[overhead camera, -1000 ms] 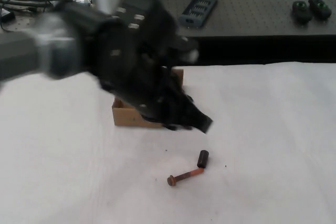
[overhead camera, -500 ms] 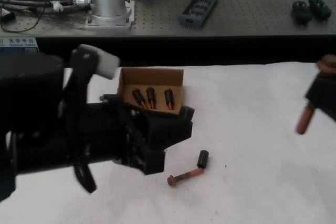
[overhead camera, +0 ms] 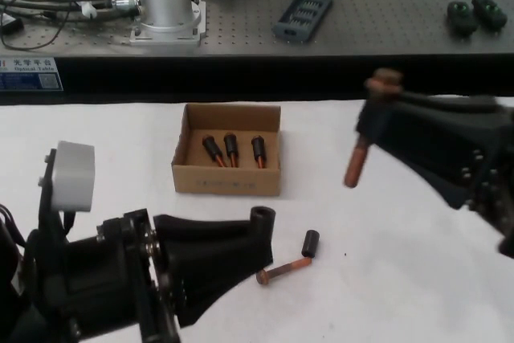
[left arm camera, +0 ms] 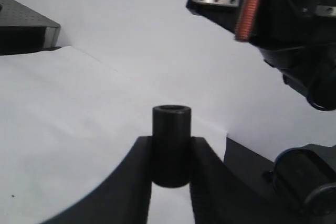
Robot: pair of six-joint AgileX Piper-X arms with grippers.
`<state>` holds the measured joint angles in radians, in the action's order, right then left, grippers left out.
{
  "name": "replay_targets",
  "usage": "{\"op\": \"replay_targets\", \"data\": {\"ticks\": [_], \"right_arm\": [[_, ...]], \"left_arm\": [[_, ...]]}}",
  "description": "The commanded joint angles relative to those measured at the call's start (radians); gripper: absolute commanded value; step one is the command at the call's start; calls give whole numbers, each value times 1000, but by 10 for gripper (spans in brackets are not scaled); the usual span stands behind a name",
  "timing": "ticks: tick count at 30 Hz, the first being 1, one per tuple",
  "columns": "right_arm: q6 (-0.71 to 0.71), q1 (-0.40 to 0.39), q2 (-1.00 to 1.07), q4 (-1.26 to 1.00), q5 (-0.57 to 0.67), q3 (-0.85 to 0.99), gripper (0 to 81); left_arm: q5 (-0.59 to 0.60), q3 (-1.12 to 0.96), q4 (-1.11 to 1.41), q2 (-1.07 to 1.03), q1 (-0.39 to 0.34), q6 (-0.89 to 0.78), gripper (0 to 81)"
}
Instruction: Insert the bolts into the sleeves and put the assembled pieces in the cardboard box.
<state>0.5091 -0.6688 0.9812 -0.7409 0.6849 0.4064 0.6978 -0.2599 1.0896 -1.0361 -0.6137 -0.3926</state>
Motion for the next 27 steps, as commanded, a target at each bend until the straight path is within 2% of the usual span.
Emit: {"op": "replay_targets", "data": {"ticks": [1,4,15,27], "right_arm": [[15,2,-10,-36,25,8,38],[15,-16,29,-36,76,39,38],[11,-112,117,-36,111,67,38],[-1,-121,124,-20,111,67,38]], "left_arm": [[47,-4,42,11,0,30,6],[89,-4,42,11,0,79,6],[169,-4,42,11,0,169,6],[171,-4,42,11,0,170,6]]}}
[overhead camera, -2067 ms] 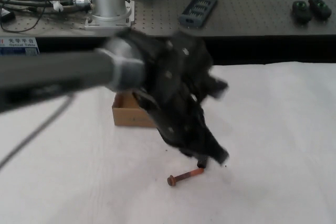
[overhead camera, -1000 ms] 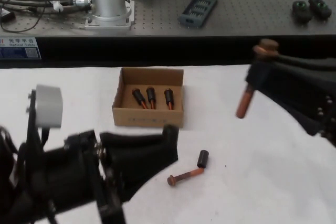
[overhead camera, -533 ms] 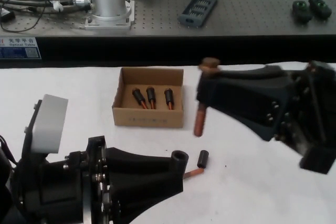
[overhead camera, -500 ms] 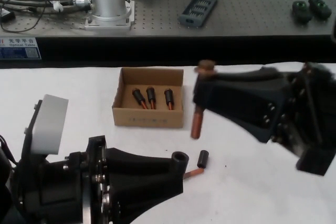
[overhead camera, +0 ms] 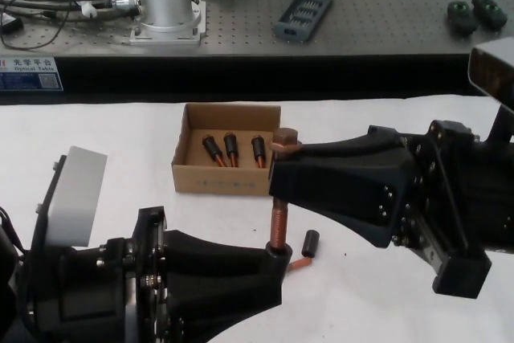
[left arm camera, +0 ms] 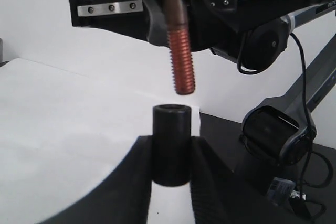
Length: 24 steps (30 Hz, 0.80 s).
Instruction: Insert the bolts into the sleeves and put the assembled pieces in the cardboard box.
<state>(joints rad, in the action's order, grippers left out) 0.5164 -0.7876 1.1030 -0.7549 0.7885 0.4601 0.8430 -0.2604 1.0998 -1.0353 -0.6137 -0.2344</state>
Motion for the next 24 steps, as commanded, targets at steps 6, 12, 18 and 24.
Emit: {"op": "replay_targets", "data": {"ticks": [6,12,18,24], "right_arm": [[-9,-3,2,33,18,13,38],[-24,-3,2,39,28,13,38],[-24,-3,2,39,34,13,38],[-24,-3,2,39,34,13,47]], "left_arm": [[13,-4,85,10,0,11,6],[13,-4,117,10,0,11,6],[-38,-4,138,12,0,9,6],[-132,-4,150,12,0,-4,6]]}}
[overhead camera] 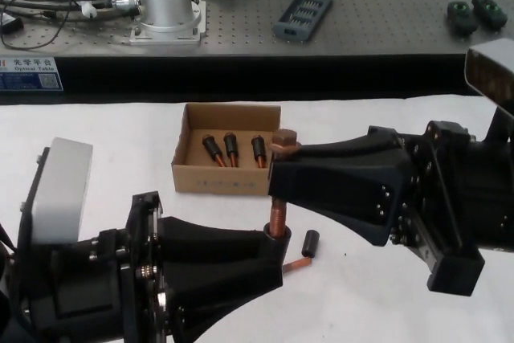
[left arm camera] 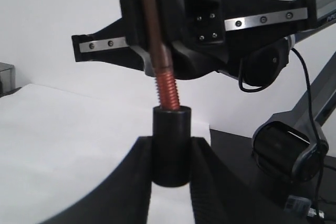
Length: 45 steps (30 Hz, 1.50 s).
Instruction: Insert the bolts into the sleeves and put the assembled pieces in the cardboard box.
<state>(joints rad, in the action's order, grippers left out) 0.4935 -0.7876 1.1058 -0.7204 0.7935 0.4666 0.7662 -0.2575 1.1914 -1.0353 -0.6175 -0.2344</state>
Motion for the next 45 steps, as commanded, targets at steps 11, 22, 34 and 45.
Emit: {"op": "replay_targets", "data": {"ticks": [11,22,34,45], "right_arm": [[8,-3,0,4,24,7,307],[8,0,-13,4,24,7,307],[13,157,-111,4,27,7,43],[-238,363,-336,484,-34,5,38]], "left_arm": [[-135,-9,89,12,4,-18,6],[-265,-23,87,12,4,-22,6],[-359,-275,-527,5,5,-8,6],[-574,-626,-1038,-155,69,63,6]]}}
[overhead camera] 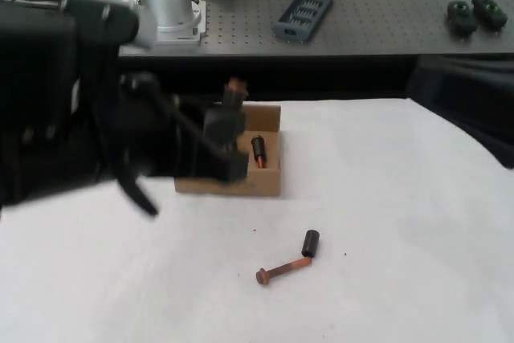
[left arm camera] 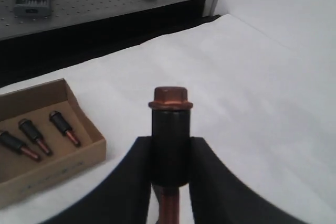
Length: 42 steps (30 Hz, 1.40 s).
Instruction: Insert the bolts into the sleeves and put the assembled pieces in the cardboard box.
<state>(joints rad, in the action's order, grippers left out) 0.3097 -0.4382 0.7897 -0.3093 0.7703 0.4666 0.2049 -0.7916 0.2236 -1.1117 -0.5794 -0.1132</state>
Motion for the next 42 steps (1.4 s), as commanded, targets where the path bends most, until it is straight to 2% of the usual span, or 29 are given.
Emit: {"op": "replay_targets", "data": {"ticks": [1,5,9,16,19,30,40,42], "right_arm": [[-99,24,-44,160,-46,5,38],[-227,49,-137,479,-204,5,38],[-250,51,-217,745,-363,5,38],[-315,51,-313,995,-629,5,38],[-310,51,-337,1027,-649,5,38],[-310,51,-356,1061,-649,5,38],[-310,51,-356,1068,-649,5,38],[-310,51,-356,1068,-649,5,38]], "left_arm": [[-12,-126,-101,-113,40,-71,6],[-12,-267,-172,-250,57,-70,6],[-12,-418,-243,-381,59,-69,6],[-40,-704,-421,-627,70,-67,6],[-70,-802,-460,-716,80,-67,6],[-67,-1074,-544,-1003,152,-67,6],[-57,-1153,-544,-1153,202,-76,6],[-24,-1153,-544,-1172,202,-95,6]]}}
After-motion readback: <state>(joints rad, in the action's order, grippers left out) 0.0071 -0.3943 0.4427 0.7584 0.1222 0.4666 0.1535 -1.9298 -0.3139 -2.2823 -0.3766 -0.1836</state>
